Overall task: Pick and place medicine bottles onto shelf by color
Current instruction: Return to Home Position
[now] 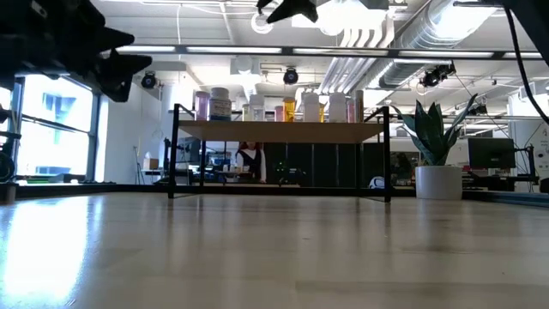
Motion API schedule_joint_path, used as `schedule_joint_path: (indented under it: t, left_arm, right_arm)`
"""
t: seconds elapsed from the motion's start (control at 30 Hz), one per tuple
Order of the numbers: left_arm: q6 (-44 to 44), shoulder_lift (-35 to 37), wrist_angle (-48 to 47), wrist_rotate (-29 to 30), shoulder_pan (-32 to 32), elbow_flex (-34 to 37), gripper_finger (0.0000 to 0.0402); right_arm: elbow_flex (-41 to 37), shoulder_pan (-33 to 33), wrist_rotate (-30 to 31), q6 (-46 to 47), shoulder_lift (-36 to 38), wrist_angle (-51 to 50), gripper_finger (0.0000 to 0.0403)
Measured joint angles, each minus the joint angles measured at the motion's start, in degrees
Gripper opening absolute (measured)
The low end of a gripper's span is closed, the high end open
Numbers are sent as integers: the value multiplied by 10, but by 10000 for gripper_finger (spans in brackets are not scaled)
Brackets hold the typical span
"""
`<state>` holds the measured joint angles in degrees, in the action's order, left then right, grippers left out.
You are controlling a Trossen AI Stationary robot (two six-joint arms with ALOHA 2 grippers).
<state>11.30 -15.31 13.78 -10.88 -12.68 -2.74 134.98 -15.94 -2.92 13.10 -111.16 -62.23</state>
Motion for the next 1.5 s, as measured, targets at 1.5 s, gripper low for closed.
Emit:
schedule_joint_path:
  t: [1.5]
  left_arm:
    - [5,-5,-28,34,-24,20,200]
  right_arm:
    - [-1162,92,63,130,968,483,179]
